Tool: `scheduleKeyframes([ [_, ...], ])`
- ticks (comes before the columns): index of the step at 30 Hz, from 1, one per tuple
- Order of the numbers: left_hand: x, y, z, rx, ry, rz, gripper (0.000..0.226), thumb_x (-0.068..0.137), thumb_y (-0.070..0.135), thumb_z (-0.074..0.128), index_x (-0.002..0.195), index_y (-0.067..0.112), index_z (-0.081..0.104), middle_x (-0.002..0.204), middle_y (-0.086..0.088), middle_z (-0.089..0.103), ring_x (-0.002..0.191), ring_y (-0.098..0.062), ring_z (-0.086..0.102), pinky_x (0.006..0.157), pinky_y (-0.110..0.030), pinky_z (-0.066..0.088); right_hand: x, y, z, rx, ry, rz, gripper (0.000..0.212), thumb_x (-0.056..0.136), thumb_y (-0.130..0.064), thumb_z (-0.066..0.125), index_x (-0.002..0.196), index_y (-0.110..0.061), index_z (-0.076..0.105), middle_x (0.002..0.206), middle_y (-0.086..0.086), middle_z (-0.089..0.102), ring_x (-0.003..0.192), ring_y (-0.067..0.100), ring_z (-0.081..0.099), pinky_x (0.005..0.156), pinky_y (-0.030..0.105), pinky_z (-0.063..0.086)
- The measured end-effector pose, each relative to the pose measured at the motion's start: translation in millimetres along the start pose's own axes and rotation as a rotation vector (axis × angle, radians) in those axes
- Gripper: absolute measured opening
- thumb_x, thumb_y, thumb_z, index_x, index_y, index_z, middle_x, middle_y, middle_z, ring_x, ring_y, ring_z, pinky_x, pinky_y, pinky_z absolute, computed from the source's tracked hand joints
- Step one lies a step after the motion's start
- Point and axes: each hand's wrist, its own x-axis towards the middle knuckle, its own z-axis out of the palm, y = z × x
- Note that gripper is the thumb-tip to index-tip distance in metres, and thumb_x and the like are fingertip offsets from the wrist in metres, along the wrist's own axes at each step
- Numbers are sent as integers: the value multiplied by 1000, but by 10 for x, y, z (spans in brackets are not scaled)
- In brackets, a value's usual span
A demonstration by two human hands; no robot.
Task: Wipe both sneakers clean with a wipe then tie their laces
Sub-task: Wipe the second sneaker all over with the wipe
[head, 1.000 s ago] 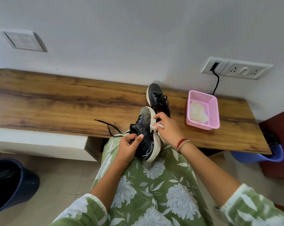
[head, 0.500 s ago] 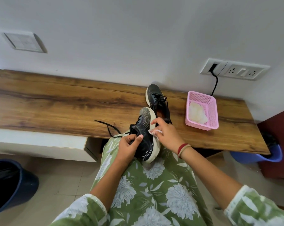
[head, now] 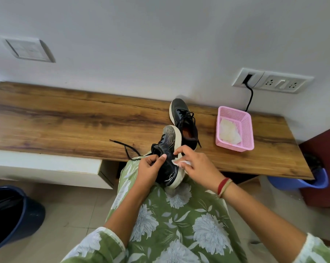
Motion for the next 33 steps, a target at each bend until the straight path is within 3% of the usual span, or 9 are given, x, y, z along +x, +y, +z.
scheduleKeyframes([
  [3,65,138,61,73,-66,-54,48,84,45,62,63,8,41,65,-9,36,62,-21,36,59,-33,29,86,76,-240,246,123,108,27,90,-10,55,113,-25,53,97,-7,67,67,-5,59,55,13,47],
  [6,116,274,111,161,-143,-47,63,77,59,61,72,-3,47,71,-12,49,66,-25,47,64,-38,36,253,193,-308,260,221,159,24,90,-10,56,109,-23,56,100,-2,68,88,2,61,80,27,51],
  [9,107,334,132,207,-281,-93,33,86,33,69,103,6,61,97,-6,69,88,-16,67,77,-26,54,283,212,-218,180,130,154,24,89,-12,56,111,-22,56,101,-2,66,96,10,61,91,35,49],
  [11,93,341,123,248,-336,-103,24,90,16,63,113,11,57,101,4,66,89,-1,63,73,-11,49,218,191,-193,156,95,148,31,87,-15,59,117,-23,54,100,-3,67,95,10,61,90,33,49],
  [21,154,209,313,361,-328,-60,14,96,20,54,100,7,53,95,-7,60,90,-15,57,80,-27,46,-448,203,198,-164,386,-49,40,90,-4,54,126,-20,46,92,2,66,81,12,61,75,27,51],
  [25,175,164,335,369,-328,-69,10,96,20,54,90,13,52,87,1,57,84,-13,54,79,-28,45,-662,215,374,-267,267,-172,47,87,-6,50,128,-25,37,84,-1,66,61,6,56,52,21,52],
  [27,168,174,349,348,-331,-81,11,96,20,54,87,16,51,85,1,56,82,-12,54,75,-25,45,-638,183,279,-133,296,-139,44,88,-14,46,129,-29,37,91,-3,65,60,-1,50,53,16,46],
  [30,173,215,353,321,-331,-118,9,97,21,53,95,12,54,92,0,59,88,-13,57,72,-17,46,-391,258,89,89,575,32,45,89,-8,53,130,-25,43,94,-3,63,66,6,54,59,21,48],
  [33,192,244,364,280,-309,-157,17,97,23,52,103,8,55,102,-8,63,97,-18,60,82,-25,49,-238,295,95,50,522,55,48,91,-8,53,133,-26,39,94,1,68,81,14,63,73,31,53],
])
